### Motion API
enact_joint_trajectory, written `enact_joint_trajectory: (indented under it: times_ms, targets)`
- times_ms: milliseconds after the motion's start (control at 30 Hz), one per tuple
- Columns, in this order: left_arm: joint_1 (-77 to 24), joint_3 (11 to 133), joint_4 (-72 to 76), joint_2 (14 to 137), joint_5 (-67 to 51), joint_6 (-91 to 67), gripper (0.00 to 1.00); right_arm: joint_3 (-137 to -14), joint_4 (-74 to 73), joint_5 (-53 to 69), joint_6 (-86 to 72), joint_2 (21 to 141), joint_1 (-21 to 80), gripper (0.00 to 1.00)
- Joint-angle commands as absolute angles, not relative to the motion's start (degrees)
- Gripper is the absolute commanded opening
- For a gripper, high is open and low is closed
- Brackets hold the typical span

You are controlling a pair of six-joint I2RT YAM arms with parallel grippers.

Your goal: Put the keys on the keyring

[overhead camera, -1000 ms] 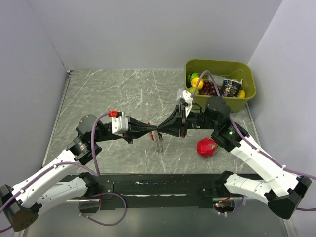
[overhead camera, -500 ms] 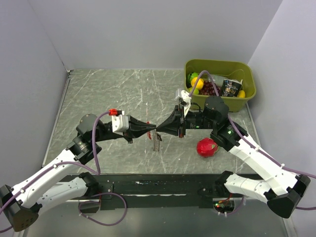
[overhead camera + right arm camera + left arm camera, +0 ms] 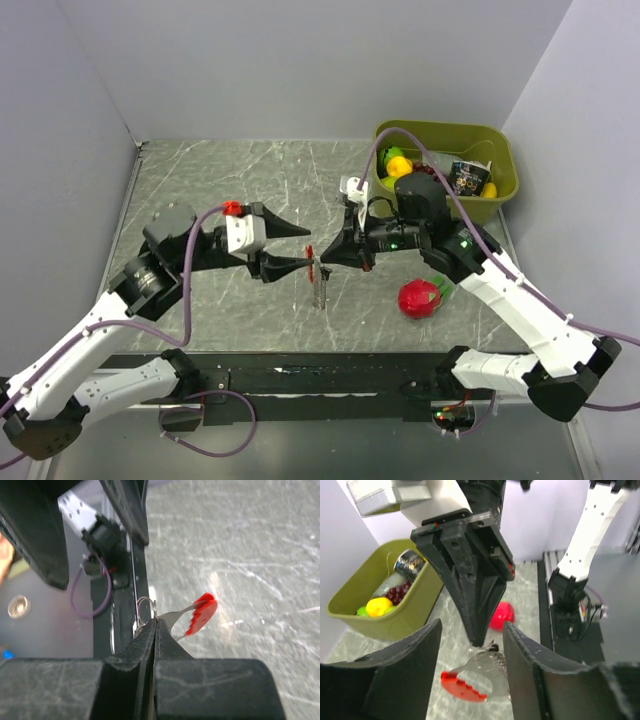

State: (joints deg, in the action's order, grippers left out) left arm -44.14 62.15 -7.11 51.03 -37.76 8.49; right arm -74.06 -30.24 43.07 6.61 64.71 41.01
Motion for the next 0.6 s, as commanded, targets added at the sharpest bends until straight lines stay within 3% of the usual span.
enact_joint_trajectory:
  times_ms: [0,200,567]
  targets:
    - [-44.30,69.59,-26.24,57.02,-40.77,15.81,0.55,-79.45,-43.84,44.99,15.02,66.62,41.40,0.00]
    - [-44.21,73.65,-32.87,64.06,-44.03,20.13,0.50,-81.56,-49.91,45.62,18.63,69.17,41.40,0.00]
    - [-44.21,72.07,-29.80,67.50,-48.34,19.60,0.40,-81.48,-51.24,45.00,19.16,69.43,41.48,0.00]
